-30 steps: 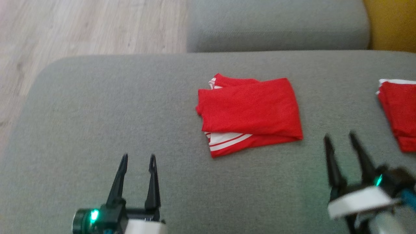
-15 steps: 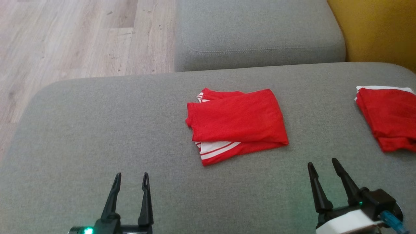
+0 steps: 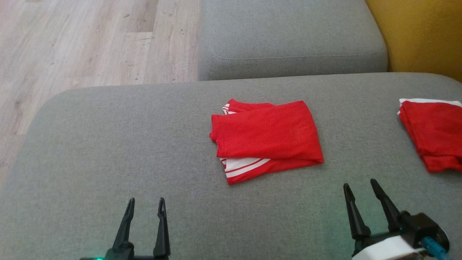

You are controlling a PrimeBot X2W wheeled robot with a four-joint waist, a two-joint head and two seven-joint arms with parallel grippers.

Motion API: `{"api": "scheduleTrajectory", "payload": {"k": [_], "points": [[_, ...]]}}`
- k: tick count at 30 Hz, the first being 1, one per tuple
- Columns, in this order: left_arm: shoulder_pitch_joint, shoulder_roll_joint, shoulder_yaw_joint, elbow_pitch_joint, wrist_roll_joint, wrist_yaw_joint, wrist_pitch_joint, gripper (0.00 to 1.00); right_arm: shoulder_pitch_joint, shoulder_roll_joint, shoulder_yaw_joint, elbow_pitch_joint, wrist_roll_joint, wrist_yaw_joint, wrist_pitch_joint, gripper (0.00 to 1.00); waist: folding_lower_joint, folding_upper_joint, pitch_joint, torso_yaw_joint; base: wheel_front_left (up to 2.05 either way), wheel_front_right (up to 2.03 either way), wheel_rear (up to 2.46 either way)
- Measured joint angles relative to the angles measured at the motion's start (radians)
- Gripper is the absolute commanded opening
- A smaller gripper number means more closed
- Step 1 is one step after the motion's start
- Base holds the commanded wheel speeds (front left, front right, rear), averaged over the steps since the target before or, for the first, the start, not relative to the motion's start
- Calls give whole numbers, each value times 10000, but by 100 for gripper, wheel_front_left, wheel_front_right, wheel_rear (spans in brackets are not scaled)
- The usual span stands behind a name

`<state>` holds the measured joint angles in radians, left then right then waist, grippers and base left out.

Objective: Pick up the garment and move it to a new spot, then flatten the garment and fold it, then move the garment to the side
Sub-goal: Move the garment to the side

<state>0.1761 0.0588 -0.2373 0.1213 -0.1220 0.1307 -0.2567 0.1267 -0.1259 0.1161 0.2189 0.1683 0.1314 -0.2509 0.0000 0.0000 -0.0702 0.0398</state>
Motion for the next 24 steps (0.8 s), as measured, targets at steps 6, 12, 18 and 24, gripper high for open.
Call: {"api": "scheduleTrajectory", "payload": {"k": [6, 12, 18, 24], "points": [[10, -4, -42, -54, -151, -111, 2, 100, 180, 161, -307, 90, -207, 0, 0, 100, 0, 0, 66, 258, 0, 0, 0], [6, -6, -178, -295, -337, -481, 2, 100, 105, 439, -1279, 698, -196, 0, 0, 100, 0, 0, 335, 814, 0, 0, 0], [-46, -2, -458, -428, -368, -794, 2, 100, -1290, 437, -2357, 2280, 90, 0, 0, 100, 1, 0, 885, 1474, 0, 0, 0], [-488, -6, -807, -458, -366, -796, 2, 100, -3434, -190, -2719, 3779, 583, 0, 897, 100, 3, 0, 1539, 1998, 0, 0, 0]]}}
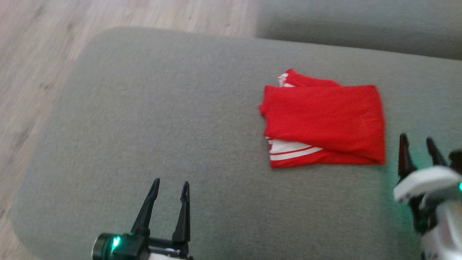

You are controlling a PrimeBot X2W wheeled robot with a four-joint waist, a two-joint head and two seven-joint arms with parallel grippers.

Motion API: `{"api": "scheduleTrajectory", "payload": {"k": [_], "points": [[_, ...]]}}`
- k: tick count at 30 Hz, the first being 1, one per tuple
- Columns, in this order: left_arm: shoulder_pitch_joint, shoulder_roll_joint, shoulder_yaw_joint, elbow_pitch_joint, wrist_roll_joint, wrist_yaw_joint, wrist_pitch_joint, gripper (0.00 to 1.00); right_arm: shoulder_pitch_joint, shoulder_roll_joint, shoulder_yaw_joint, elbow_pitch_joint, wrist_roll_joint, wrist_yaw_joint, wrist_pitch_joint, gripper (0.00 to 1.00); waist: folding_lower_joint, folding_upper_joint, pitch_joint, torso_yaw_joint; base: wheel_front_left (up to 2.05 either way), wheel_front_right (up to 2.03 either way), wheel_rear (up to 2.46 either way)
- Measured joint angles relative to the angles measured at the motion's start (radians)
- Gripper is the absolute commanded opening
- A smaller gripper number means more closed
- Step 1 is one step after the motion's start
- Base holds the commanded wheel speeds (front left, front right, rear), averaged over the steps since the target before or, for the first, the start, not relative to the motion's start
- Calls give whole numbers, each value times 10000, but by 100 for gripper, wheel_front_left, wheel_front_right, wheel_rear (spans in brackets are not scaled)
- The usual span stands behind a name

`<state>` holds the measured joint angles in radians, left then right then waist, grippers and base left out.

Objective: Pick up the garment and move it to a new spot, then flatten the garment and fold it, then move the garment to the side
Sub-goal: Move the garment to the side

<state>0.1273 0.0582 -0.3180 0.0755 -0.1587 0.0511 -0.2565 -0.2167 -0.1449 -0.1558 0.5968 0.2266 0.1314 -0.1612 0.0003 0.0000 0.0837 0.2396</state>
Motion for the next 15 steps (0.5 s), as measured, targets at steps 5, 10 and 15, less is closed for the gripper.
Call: {"api": "scheduleTrajectory", "payload": {"k": [5, 10, 15], "points": [[-522, -4, -372, -75, -15, 13, 0, 100, -1632, -794, 305, 1158, 527, 0, 1392, 100, 0, 0, 644, 542, 0, 0, 0], [-867, -12, -706, -90, -119, 107, 0, 100, -2504, -1329, 1005, 2157, 1377, 0, 2838, 0, 0, 0, 1240, 964, 0, 0, 0], [-1001, -17, -765, -92, -190, 270, -2, 100, -2879, -1540, 1894, 1814, 2416, 0, 2851, 0, 0, 0, 1614, 1003, 0, 0, 0]]}}
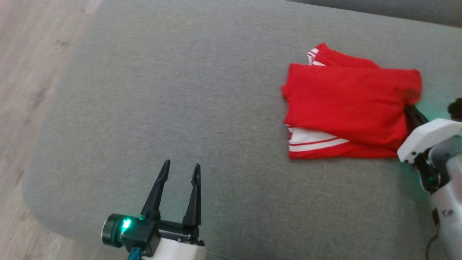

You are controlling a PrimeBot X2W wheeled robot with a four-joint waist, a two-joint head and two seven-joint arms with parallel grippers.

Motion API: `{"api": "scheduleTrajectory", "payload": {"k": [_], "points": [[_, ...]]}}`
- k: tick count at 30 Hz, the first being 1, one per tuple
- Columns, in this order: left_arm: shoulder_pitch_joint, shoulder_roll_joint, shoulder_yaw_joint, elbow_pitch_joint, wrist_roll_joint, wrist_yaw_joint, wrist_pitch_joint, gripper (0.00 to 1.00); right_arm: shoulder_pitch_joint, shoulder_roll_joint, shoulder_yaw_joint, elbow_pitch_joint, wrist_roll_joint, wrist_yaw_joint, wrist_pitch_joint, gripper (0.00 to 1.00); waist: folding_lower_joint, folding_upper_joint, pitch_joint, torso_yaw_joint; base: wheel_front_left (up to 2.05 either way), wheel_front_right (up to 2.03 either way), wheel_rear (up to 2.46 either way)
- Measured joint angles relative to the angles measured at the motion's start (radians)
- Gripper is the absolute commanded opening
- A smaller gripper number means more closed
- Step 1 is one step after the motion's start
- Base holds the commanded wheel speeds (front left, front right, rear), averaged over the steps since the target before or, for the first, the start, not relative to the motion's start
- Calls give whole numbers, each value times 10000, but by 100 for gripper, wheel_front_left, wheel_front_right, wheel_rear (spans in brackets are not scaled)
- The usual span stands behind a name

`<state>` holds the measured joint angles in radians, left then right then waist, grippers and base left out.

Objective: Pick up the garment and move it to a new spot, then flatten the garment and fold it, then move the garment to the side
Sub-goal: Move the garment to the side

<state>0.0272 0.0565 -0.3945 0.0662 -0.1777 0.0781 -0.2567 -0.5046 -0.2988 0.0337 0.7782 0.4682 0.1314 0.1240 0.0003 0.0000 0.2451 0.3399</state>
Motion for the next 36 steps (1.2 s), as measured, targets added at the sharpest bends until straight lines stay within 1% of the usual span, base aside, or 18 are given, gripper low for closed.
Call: {"api": "scheduleTrajectory", "payload": {"k": [4, 8, 12, 16, 20, 23, 24, 26, 32, 33, 34, 35, 36], "points": [[-92, -4, 48, -2, 27, 15, 2, 100, 21, -201, 840, -389, 17, 0, -357, 0, -2, 0, 99, -530, 0, 0, 0], [-367, -4, 155, 0, 286, -8, 0, 100, -18, -456, 1624, -1151, 178, 0, -493, 0, -3, 0, 264, -1366, 0, 0, 0], [-925, -4, 405, 4, 669, -247, 0, 100, -318, -1227, 2046, -1912, 332, 0, -533, 0, -2, 0, 531, -2353, 0, 0, 0], [-1362, 12, 585, 10, 936, -441, 0, 100, -691, -2109, 2151, -2615, 437, 0, -523, 0, -1, 0, 849, -3359, 0, 0, 0], [-1576, 29, 696, 25, 1099, -614, 0, 100, -804, -2794, 1965, -3206, 437, 0, -351, 0, -2, 0, 1208, -4292, 0, 0, 0], [-1781, 36, 692, 67, 1195, -723, 0, 100, -808, -3321, 1536, -3444, 433, 0, -228, 0, -3, 0, 1558, -4793, 0, 0, 0], [-1867, 38, 696, 82, 1248, -788, 0, 100, -810, -3486, 1333, -3488, 418, 0, -182, 0, -3, 0, 1709, -4909, 0, 0, 0], [-2101, 46, 727, 151, 1279, -786, 0, 100, -909, -3684, 855, -3615, 389, 0, -138, 0, -2, 0, 2140, -5171, 0, 0, 0], [-2337, 96, 742, 163, 1400, -800, -2, 100, -1401, -3870, -35, -3638, -575, 0, -284, 0, -2, 0, 2840, -5401, 0, 0, 0], [-2361, 102, 740, 138, 1450, -817, -4, 100, -1418, -3870, -144, -3645, -777, 0, -282, 4, -1, 0, 2911, -5401, 0, 0, 0], [-2378, 104, 738, 117, 1452, -871, -12, 100, -1415, -3858, -244, -3639, -1016, 0, -282, 24, -1, 0, 2958, -5383, 0, 0, 0], [-2394, 104, 727, 115, 1452, -876, -12, 100, -1411, -3829, -410, -3609, -1294, 0, -282, 71, -1, 0, 2977, -5347, 0, 0, 0], [-2412, 94, 721, 117, 1452, -876, -12, 100, -1413, -3760, -633, -3582, -1630, 0, -282, 100, -2, 0, 2980, -5304, 0, 0, 0]]}}
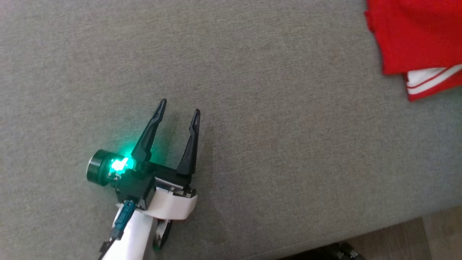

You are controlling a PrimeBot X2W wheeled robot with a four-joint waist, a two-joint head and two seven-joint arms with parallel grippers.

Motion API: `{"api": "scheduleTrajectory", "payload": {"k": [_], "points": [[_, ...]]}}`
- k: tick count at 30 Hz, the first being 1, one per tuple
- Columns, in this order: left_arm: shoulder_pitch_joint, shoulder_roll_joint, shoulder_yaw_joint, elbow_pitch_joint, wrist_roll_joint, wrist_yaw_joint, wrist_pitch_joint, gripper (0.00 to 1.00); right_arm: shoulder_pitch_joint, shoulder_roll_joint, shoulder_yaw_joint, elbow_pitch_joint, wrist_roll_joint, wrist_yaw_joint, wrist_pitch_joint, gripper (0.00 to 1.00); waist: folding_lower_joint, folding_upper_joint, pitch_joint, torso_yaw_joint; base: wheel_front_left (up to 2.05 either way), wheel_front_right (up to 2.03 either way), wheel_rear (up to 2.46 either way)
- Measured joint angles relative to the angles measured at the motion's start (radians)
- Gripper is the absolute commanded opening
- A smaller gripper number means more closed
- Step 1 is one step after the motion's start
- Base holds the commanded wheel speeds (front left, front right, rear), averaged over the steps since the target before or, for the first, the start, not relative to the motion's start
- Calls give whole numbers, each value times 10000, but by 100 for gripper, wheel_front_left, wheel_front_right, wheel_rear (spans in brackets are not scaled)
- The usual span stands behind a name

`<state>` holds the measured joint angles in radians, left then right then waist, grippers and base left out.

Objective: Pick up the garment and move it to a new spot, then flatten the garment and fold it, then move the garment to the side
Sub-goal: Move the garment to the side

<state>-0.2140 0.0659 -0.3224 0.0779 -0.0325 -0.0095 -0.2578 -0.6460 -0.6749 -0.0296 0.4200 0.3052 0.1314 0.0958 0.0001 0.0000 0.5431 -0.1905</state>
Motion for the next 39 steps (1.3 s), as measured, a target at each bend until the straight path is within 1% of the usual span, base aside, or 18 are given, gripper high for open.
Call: {"api": "scheduleTrajectory", "payload": {"k": [2, 4, 5, 7, 10, 13, 16, 19, 22, 24, 27, 29, 31, 34, 37, 39], "points": [[-40, -4, 4, 46, -2, 2, 0, 100, 3, 251, -316, 13, -616, 0, 2, 100, 1, 0, -58, 63, 0, 0, 0], [-49, -4, 13, 148, -6, 0, 0, 100, 36, 681, -399, -13, -1149, 0, 2, 100, 0, 0, -195, 113, 0, 0, 0], [-49, -4, 13, 148, -6, 0, 0, 100, 36, 681, -399, -13, -1149, 0, 2, 100, 0, 0, -195, 113, 0, 0, 0], [-35, -19, 56, 249, -46, 8, 2, 100, 222, 1197, -360, -96, -1452, 0, -52, 100, 0, 0, -401, 168, 0, 0, 0], [106, -36, 221, 326, -265, 107, 2, 100, 832, 1964, -109, -251, -1559, 0, -297, 100, 0, 0, -810, 259, 0, 0, 0], [459, -59, 383, 525, -706, 196, 2, 100, 1560, 2656, 263, -314, -1492, 0, -543, 100, -2, 0, -1291, 366, 0, 0, 0], [852, -84, 443, 673, -1020, 199, 4, 100, 2324, 3338, 930, -255, -1174, 0, -1016, 100, -2, 0, -1786, 501, 0, 0, 0], [1028, -98, 522, 667, -1248, 215, 4, 100, 2990, 3983, 1712, 31, -685, 0, -1755, 100, -3, 0, -2274, 671, 0, 0, 0], [1219, -113, 573, 640, -1569, 221, 6, 100, 3556, 4498, 2380, 487, -416, 0, -2765, 100, -3, 0, -2748, 877, 0, 0, 0], [1476, -117, 587, 566, -1755, 326, 8, 100, 3881, 4807, 2537, 800, -364, 0, -3191, 100, -3, 0, -3053, 1030, 0, 0, 0], [1940, -123, 675, 431, -1894, 550, 10, 100, 4325, 5281, 2334, 917, -493, 0, -3429, 100, -3, 0, -3516, 1251, 0, 0, 0], [2279, -123, 765, 322, -1894, 673, 10, 100, 4716, 5593, 1950, 182, -918, 0, -3436, 100, -3, 0, -3831, 1384, 0, 0, 0], [2600, -121, 855, 178, -1860, 771, 10, 100, 5114, 5751, 1722, -800, -1459, 0, -3442, 100, -3, 0, -4129, 1502, 0, 0, 0], [2963, -119, 851, -86, -1452, 907, 12, 100, 5913, 6009, 1275, -2098, -1835, 0, -3469, 100, -3, 0, -4525, 1687, 0, 0, 0], [3202, -119, 802, -389, -1429, 991, 12, 100, 6886, 6130, 911, -2997, -2157, 0, -3478, 100, -3, 1, -4903, 1870, 0, 0, 0], [3397, -119, 761, -508, -1429, 1035, 12, 100, 7450, 6199, 777, -3338, -2293, 0, -3482, 100, -3, 1, -5129, 1978, 0, 0, 0]]}}
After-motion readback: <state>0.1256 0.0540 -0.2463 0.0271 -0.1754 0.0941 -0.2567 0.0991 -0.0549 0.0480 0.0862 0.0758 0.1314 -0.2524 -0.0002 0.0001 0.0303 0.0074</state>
